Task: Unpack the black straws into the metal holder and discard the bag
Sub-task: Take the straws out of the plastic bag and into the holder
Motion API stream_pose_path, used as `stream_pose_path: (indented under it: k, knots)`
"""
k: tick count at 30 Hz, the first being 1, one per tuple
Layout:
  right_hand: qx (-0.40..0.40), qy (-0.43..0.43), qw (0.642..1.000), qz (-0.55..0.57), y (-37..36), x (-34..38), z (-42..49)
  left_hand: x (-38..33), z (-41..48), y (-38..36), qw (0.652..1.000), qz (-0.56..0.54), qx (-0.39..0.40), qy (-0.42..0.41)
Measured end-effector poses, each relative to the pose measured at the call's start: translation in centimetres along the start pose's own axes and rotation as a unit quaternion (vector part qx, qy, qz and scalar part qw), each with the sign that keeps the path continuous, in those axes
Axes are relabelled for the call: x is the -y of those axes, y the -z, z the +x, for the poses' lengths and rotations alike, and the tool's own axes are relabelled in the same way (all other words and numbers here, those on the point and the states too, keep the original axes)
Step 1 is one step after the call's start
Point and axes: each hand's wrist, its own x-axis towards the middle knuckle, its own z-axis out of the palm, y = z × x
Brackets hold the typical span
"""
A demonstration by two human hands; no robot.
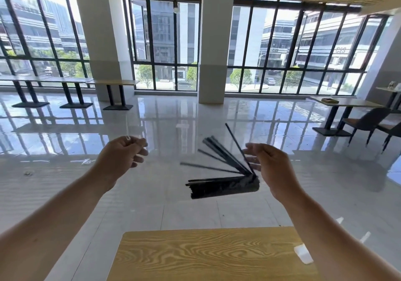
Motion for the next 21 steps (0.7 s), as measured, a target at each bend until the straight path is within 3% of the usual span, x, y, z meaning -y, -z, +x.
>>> stream_pose_path:
  k: [7,21]
  knots:
    - [-0.005,-0.069,0.997,0.042,0.7,-0.6,-0.4,-0.1,-0.2,0.6,1.000,-0.001,0.011,-0.016]
    - [0.015,-0.102,0.993,0.065,3.8,-2.2,-2.1,1.4,-1.5,0.7,0.998,0.044,0.026,-0.023]
